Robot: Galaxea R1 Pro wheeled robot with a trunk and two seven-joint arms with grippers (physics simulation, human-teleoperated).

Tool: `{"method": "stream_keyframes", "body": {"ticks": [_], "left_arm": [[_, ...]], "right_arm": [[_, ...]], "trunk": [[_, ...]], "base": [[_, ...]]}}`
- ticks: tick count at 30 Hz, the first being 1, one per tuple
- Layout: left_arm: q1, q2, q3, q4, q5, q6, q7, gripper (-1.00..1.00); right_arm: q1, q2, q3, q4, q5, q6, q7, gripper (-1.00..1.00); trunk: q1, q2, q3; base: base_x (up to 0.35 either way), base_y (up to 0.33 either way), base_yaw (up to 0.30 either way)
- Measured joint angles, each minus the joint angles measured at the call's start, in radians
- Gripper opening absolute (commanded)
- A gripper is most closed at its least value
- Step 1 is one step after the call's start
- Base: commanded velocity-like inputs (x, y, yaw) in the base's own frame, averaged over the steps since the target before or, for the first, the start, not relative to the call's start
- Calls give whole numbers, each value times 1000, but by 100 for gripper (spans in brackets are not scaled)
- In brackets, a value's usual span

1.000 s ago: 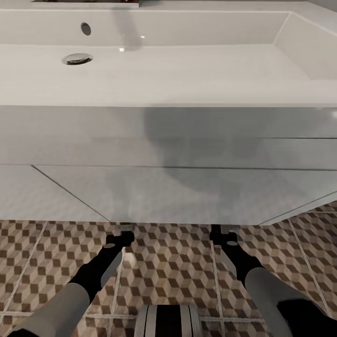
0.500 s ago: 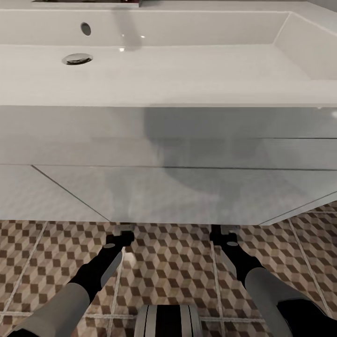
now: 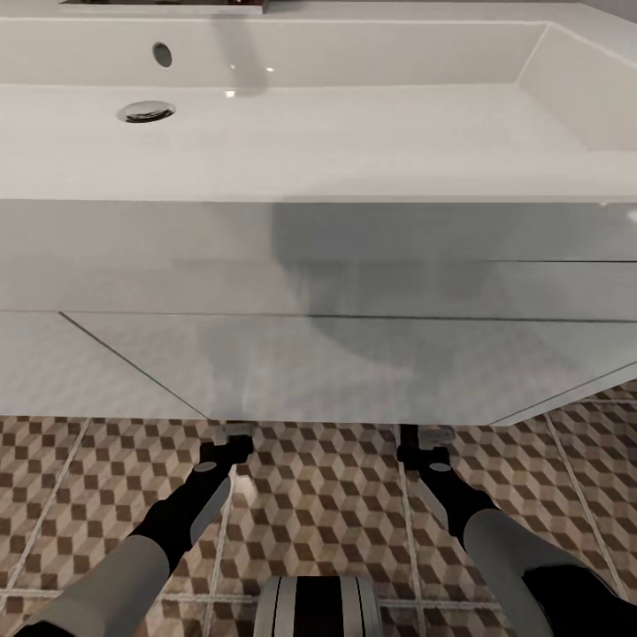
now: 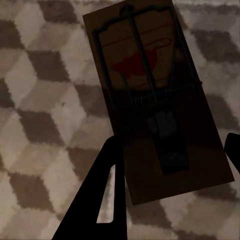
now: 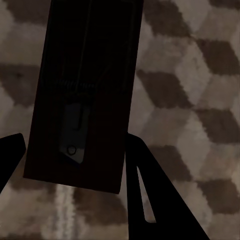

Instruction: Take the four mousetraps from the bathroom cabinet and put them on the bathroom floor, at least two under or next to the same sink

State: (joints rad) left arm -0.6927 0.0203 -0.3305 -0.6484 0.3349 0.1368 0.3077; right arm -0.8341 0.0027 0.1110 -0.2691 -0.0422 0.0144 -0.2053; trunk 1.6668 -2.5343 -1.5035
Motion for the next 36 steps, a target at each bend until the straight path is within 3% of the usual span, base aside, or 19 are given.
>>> {"method": "stream_keyframes", "body": {"ticks": [24,36], "left_arm": [[1,9,2,-13,1,10,1,-100],[1,-25,-6,-18,1,11,3,-100]], "right_arm": [[0,2,-9,-48,-4,-41,-1,-100],[0,2,-2,-50,5,-44,-37,-100]], "trunk": [[0,0,0],[0,0,0]], "base": [[0,0,0],[0,0,0]]}}
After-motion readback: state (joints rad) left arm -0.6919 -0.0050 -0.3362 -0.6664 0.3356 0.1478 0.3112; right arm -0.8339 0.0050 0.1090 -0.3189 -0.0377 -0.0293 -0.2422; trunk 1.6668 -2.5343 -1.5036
